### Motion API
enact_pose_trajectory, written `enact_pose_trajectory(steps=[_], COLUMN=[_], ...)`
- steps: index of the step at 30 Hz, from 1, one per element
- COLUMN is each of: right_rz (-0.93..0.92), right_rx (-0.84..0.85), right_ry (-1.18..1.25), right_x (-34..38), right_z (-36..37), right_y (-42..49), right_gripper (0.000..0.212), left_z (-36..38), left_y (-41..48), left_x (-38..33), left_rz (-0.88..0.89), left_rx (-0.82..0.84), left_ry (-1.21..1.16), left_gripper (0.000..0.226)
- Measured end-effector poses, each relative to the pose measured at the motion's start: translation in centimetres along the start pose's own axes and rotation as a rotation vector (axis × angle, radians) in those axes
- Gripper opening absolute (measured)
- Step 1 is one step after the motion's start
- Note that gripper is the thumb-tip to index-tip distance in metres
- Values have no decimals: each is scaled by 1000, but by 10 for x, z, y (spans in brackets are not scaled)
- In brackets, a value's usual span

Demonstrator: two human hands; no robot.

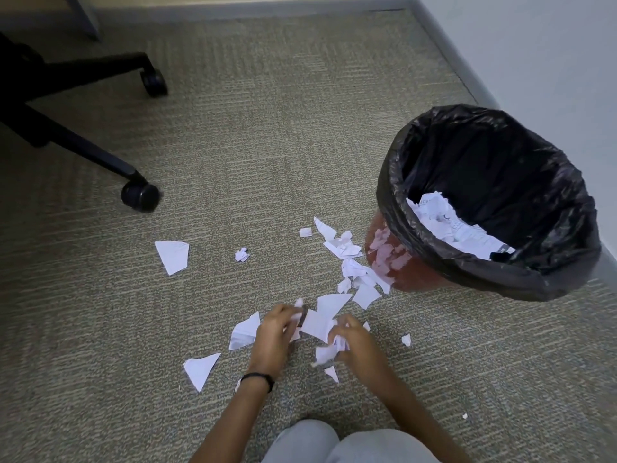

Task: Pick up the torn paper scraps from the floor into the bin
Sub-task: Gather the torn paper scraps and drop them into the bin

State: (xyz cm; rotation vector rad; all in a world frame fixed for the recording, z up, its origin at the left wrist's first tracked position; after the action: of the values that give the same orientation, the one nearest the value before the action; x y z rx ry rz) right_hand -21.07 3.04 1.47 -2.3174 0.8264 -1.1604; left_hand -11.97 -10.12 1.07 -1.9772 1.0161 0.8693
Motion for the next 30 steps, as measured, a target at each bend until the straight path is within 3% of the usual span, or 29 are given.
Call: enact_pose_trajectory(steps=[6, 12, 14, 18, 19, 22, 24, 27, 30], right_rz=[-163, -309, -320, -271, -207, -20, -53, -272, -417], right_rx=[-355, -762, -880, -1027, -994, -786, -931, -1179, -1169], right_ry=[223, 202, 189, 177, 151, 150, 142, 84, -40], right_x=[67, 95, 90, 64, 55, 31, 36, 63, 83], right_z=[-124, -220, -241, -269, -272, -264, -262, -246, -217], right_y=[-59, -135, -153, -161, -152, -126, -138, -160, -152], right_gripper=[47, 66, 63, 31, 29, 53, 48, 28, 27], left_z=[-64, -102, -102, -85, -75, -50, -56, -73, -83], left_y=[33, 43, 43, 50, 57, 68, 64, 56, 50], left_x=[-137, -257, -281, -308, -309, -291, -264, -193, -94], left_rz=[261, 506, 560, 611, 589, 524, 511, 361, 77], left_rx=[-191, -266, -268, -164, -65, 166, 149, 47, 15], left_ry=[-263, -375, -372, -301, -242, -10, 16, 29, 127], left_gripper=[22, 25, 23, 25, 29, 41, 40, 41, 49])
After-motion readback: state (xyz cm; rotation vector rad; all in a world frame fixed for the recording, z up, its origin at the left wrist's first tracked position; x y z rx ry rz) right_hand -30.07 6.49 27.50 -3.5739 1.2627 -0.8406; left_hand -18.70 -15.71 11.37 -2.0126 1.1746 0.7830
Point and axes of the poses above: each hand's wrist, its own y-axis towards the middle knuckle, its own z-axis out of the palm, x = y × z, the point moved 8 cm from there along y, towards the middle knuckle, and after that the axes turned 14 degrees about x, right-handed, at the moved point
